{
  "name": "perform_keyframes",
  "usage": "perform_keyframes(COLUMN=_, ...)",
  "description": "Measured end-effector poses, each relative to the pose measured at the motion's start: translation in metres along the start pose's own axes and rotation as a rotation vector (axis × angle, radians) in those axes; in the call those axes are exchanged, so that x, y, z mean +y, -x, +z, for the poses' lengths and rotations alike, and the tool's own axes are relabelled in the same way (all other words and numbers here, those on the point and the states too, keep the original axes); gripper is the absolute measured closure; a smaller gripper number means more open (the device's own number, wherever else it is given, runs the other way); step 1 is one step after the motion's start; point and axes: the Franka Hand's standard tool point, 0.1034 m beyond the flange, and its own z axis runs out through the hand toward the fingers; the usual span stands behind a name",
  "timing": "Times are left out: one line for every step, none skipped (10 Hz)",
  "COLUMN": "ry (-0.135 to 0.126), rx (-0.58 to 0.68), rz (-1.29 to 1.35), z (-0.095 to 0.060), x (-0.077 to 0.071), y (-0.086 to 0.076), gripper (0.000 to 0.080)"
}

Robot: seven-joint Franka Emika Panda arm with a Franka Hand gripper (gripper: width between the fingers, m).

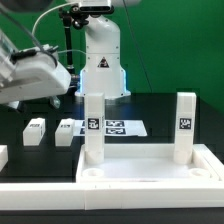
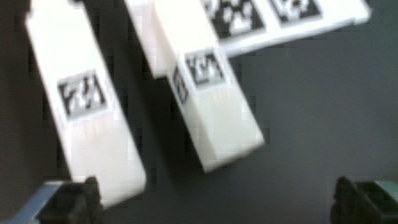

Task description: Assemble desk

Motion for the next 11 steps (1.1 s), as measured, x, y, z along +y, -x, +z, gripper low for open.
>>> perform_keyframes(ry=-0.007, rx=-0.057, rz=0.010, z=0.007, x=-0.002, y=0.004, gripper=0.0150)
perform_keyframes(ry=-0.004, rx=-0.053, rz=0.010, z=0.006, x=-0.001, y=0.000, gripper=0.0150)
perform_keyframes(ry=-0.003, rx=-0.049, rz=0.010, z=0.006, x=-0.001, y=-0.001, gripper=0.0150)
perform_keyframes(ry=-0.003, rx=-0.050, rz=0.010, z=0.006, x=-0.001, y=-0.001, gripper=0.0150)
perform_keyframes(ry=-0.002, rx=-0.055, rz=0.016, z=0.009, x=-0.002, y=0.000, gripper=0.0150)
perform_keyframes(ry=0.002, rx=-0.071, rz=0.027, z=0.017, x=-0.006, y=0.002, gripper=0.0150)
perform_keyframes(ry=0.009, rx=-0.084, rz=0.030, z=0.023, x=-0.013, y=0.003, gripper=0.0150)
perform_keyframes(ry=0.013, rx=-0.093, rz=0.027, z=0.027, x=-0.015, y=0.003, gripper=0.0150)
perform_keyframes(ry=0.014, rx=-0.101, rz=0.033, z=0.032, x=-0.011, y=0.001, gripper=0.0150)
perform_keyframes(ry=0.015, rx=-0.112, rz=0.039, z=0.038, x=-0.008, y=-0.001, gripper=0.0150)
perform_keyframes(ry=0.017, rx=-0.117, rz=0.043, z=0.043, x=-0.007, y=-0.003, gripper=0.0150)
